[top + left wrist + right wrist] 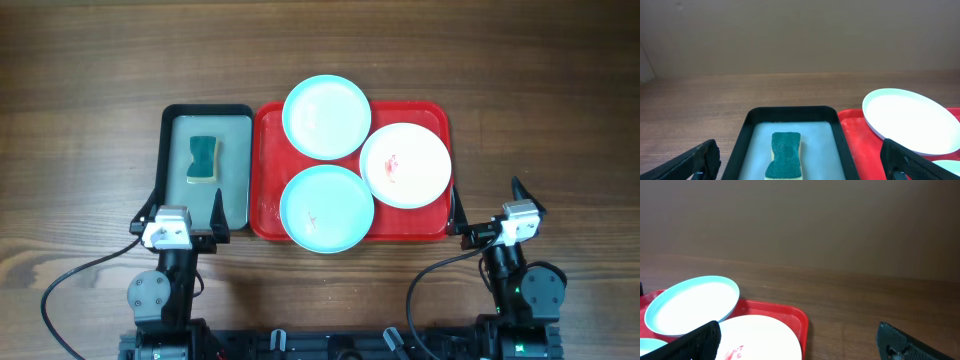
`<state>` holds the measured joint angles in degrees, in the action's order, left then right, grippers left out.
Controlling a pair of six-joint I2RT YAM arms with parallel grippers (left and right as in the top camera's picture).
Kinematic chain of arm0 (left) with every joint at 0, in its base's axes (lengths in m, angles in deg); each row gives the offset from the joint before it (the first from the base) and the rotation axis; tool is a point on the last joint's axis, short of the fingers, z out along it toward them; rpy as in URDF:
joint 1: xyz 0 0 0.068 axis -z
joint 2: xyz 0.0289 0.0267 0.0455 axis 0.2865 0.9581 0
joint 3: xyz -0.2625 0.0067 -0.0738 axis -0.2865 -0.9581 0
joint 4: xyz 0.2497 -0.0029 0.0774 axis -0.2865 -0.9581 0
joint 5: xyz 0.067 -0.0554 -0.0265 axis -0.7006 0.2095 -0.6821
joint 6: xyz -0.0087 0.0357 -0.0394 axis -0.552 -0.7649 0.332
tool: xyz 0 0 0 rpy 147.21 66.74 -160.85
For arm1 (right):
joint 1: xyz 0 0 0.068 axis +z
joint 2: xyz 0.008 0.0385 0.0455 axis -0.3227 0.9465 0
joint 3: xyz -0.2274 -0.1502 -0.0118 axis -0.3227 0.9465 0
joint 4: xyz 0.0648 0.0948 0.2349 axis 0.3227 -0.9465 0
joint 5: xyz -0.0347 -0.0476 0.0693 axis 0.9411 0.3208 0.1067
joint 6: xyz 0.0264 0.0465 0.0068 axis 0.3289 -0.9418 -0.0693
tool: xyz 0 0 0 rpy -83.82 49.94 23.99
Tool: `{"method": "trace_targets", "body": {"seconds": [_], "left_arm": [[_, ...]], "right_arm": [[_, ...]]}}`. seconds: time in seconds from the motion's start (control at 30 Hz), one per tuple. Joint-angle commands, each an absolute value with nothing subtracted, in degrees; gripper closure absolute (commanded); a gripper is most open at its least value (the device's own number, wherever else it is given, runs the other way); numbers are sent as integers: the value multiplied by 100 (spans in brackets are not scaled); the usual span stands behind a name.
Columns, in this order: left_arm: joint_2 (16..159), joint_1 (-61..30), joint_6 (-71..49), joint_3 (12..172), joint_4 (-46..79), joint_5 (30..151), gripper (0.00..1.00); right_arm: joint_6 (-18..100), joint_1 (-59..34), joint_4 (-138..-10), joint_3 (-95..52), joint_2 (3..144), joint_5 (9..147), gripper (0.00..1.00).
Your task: Clean dirty plates on tray and stack at the side
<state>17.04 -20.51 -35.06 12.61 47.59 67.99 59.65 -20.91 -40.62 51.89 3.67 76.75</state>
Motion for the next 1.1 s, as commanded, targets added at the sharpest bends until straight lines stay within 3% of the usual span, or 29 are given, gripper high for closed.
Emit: {"method": "trace_targets", "body": {"seconds": [0.0,1.07], "left_arm": [[1641,-2024,-3617,1250,4718,6869,0],[1662,-2024,-3656,1250,4716,6825,0]], "right_arm": [[6063,-2100,-4049,5200,277,7585,0],[5860,-2100,-4049,5200,310,7539,0]]}}
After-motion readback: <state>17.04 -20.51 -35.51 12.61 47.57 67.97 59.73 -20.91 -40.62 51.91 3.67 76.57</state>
